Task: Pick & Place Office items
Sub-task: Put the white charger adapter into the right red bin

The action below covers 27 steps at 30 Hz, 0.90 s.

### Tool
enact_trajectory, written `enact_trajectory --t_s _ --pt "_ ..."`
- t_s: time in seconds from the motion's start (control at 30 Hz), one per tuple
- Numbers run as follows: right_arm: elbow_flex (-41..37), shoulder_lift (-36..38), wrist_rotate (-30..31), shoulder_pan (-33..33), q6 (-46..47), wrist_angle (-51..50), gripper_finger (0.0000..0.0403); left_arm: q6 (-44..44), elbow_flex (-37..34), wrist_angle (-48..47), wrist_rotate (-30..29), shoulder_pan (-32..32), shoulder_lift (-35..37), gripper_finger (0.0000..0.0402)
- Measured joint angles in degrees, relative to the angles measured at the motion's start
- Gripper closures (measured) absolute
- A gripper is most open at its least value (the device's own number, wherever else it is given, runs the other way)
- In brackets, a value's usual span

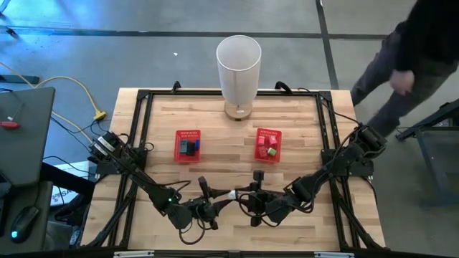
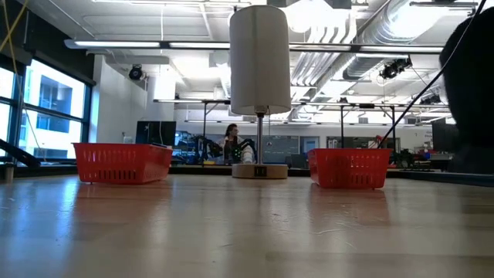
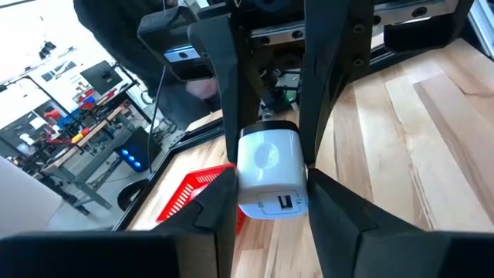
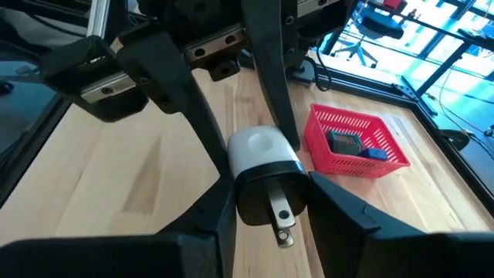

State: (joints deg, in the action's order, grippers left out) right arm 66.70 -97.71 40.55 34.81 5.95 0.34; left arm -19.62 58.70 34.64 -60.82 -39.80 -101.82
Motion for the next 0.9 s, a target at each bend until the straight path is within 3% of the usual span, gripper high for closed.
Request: enact_trajectory --t_s 0.47,0.73,0.9 --pt "0.00 0.93 0.75 0.48 -3.72 1.85 0.0186 0.83 -0.02 2.43 -1.63 -1.24 2.50 0.0287" --pt "0.00 3.92 12.06 6.00 -13.43 5.96 0.0177 -0.09 -0.02 2.39 -1.80 -3.42 8.34 0.0286" --pt "0.02 4.14 13.12 8.26 -14.20 6.70 0.0177 -0.04 -0.02 1.75 4.45 -4.60 10.75 0.0286"
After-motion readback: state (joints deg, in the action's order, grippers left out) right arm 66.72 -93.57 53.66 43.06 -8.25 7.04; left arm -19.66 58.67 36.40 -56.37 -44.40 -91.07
